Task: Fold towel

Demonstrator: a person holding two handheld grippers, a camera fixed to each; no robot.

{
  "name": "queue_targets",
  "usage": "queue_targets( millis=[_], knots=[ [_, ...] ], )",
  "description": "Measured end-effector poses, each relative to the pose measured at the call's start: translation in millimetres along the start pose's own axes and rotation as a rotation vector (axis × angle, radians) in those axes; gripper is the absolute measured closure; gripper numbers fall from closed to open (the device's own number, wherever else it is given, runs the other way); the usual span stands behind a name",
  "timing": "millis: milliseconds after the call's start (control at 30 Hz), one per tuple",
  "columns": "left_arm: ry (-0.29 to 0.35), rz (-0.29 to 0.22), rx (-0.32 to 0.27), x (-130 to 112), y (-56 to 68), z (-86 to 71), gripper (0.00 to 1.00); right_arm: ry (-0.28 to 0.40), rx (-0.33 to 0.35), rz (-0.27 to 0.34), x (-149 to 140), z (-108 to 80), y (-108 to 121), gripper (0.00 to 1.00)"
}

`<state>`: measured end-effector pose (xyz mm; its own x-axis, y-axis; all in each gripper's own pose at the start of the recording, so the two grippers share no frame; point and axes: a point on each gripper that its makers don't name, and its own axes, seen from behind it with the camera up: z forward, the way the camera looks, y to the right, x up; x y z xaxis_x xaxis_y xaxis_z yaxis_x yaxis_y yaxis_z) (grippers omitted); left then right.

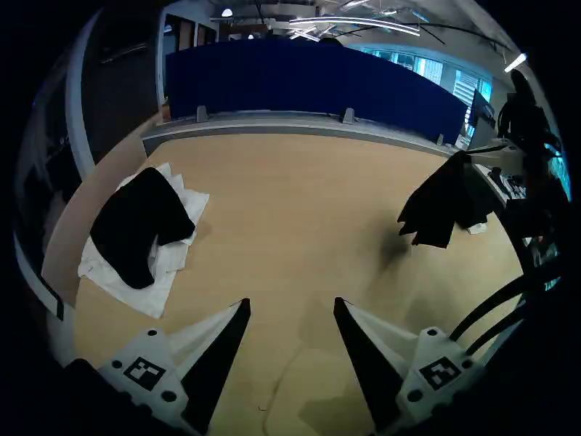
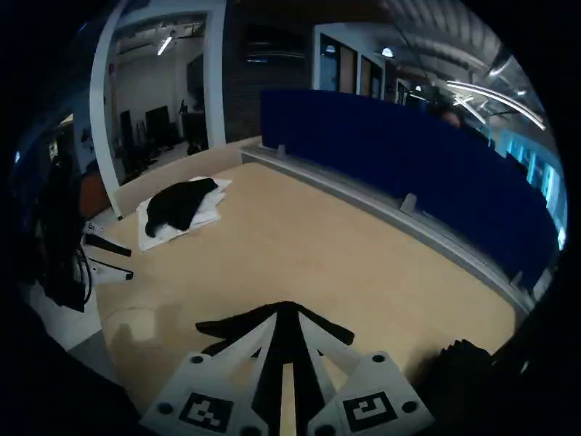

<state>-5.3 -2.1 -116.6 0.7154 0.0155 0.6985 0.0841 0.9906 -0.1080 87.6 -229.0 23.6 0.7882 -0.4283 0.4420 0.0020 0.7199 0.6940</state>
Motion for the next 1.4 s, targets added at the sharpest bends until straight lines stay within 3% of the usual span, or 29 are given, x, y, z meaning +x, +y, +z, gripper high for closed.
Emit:
queue_targets(
  millis=[333, 933, 1400],
  knots=[
    [-0.001, 0.013, -0.01, 6.4, 8.2, 4.1, 0.15, 0.03, -0.083, 0.055, 11.6, -30.1, 72.1, 0.94],
    [-0.005, 0.031, -0.021, 15.4, 21.2, 9.0, 0.15, 0.049, -0.265, 0.059, 40.7, -73.3, 227.7, 0.94],
    [-0.01, 0.041, -0.023, 14.5, 22.7, 8.2, 0.15, 0.03, -0.349, 0.073, 50.5, -83.6, 301.1, 0.94]
  ],
)
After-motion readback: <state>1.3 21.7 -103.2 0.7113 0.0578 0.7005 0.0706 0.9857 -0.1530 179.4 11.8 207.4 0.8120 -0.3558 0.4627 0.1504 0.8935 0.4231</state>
